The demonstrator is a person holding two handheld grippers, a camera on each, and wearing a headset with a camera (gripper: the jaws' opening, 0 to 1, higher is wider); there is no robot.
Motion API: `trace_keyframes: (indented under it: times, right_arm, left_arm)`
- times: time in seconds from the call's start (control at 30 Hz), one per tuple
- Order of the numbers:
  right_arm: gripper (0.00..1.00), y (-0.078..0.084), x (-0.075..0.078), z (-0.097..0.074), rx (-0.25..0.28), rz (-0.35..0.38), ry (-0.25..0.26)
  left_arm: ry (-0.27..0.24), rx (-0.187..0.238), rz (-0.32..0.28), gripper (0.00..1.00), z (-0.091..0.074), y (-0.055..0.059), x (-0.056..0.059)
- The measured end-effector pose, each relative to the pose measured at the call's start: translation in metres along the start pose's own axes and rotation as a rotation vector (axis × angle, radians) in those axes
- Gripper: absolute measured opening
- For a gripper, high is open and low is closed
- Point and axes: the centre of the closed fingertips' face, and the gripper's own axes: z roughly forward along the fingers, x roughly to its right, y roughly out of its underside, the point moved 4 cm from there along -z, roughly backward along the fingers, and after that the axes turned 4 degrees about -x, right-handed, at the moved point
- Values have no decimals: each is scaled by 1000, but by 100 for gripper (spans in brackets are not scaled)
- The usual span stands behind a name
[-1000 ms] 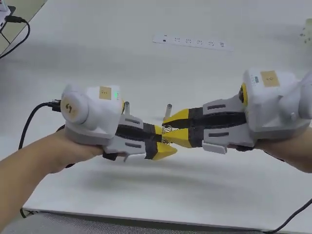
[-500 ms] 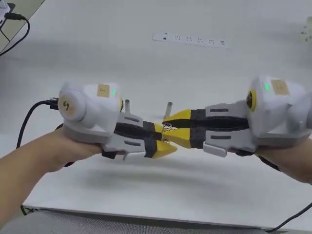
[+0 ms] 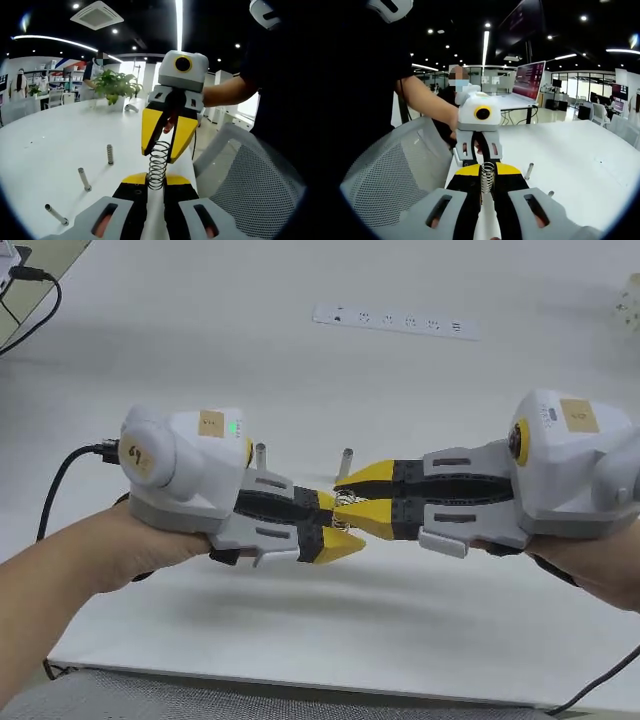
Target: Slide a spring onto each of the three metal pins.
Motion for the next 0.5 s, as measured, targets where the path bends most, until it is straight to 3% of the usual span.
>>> trace_keyframes:
  times: [0.5]
  right_arm:
    - [6, 0, -1, 1, -16, -9, -4]
  left_arm:
    - [-33, 10, 5, 13, -3, -1, -4]
